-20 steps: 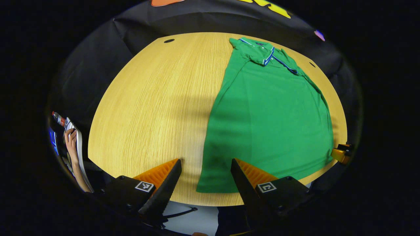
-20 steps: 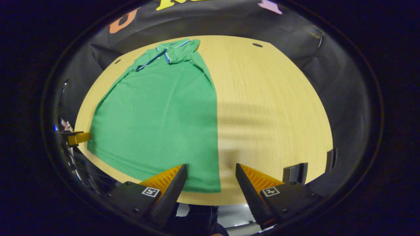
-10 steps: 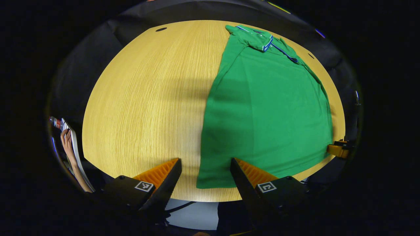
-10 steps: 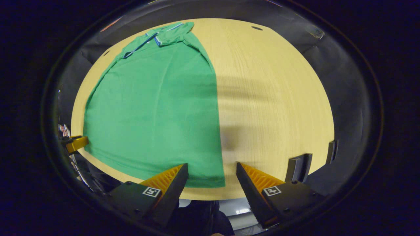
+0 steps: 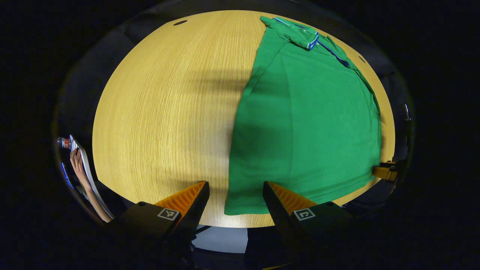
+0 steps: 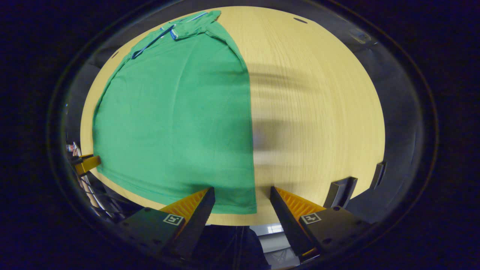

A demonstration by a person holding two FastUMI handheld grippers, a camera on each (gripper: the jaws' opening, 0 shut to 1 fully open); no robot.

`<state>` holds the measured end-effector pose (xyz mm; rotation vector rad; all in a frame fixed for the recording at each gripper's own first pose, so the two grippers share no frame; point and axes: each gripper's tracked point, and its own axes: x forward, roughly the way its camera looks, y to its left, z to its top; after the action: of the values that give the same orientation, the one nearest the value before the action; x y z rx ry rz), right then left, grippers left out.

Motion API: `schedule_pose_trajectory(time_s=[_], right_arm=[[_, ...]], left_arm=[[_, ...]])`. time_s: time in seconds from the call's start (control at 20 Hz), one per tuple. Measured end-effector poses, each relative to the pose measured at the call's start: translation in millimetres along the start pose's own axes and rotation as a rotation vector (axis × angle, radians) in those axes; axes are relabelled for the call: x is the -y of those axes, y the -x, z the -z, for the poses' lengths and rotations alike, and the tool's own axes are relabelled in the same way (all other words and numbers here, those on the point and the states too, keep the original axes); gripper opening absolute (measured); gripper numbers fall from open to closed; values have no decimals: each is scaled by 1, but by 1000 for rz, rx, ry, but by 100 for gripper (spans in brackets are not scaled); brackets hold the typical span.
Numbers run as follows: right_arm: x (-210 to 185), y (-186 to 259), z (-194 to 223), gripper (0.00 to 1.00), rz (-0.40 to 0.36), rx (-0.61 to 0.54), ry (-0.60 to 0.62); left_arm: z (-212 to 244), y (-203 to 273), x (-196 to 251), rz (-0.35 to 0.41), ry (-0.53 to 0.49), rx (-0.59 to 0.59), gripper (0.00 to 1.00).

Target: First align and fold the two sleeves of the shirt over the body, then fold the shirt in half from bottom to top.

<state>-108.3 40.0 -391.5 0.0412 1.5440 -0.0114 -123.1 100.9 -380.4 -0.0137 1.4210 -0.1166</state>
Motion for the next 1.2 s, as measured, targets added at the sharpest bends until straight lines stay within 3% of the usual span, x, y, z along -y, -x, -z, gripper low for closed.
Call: schedule_pose_trajectory(time_s=[0.05, 0.15, 0.2, 0.4, 0.45, 0.5, 0.7, 0.8, 1.0, 1.2], right_arm=[[-1, -1, 0, 93, 1, 1, -5], [-6, -3, 4, 73, -5, -4, -29], [-7, -1, 4, 47, 1, -1, -30], [-9, 1, 1, 36, -6, 4, 2], [-9, 2, 1, 20, -9, 5, -15], [-9, 0, 2, 5, -14, 0, -16], [-10, 0, 1, 2, -32, 13, 24], [-9, 0, 3, 9, -44, 22, 34], [-9, 8, 3, 5, -96, 27, -30], [-8, 47, -5, 8, -126, 102, 1]], left_arm=[[-1, -1, 4, 2, -15, 8, 93], [-2, -2, 11, 3, -33, 22, 77], [-2, -3, 13, 2, -31, 17, 65], [-2, -3, 22, 13, -28, -16, 38], [-3, -2, 25, 17, -38, -19, 35], [-3, -3, 27, 19, -50, -19, 25], [-3, -2, 30, 8, -75, 0, 7], [-3, -2, 30, 6, -70, 15, 6], [5, 4, 36, 39, -38, 37, 4], [-1, 30, 38, 52, -27, 100, 4]])
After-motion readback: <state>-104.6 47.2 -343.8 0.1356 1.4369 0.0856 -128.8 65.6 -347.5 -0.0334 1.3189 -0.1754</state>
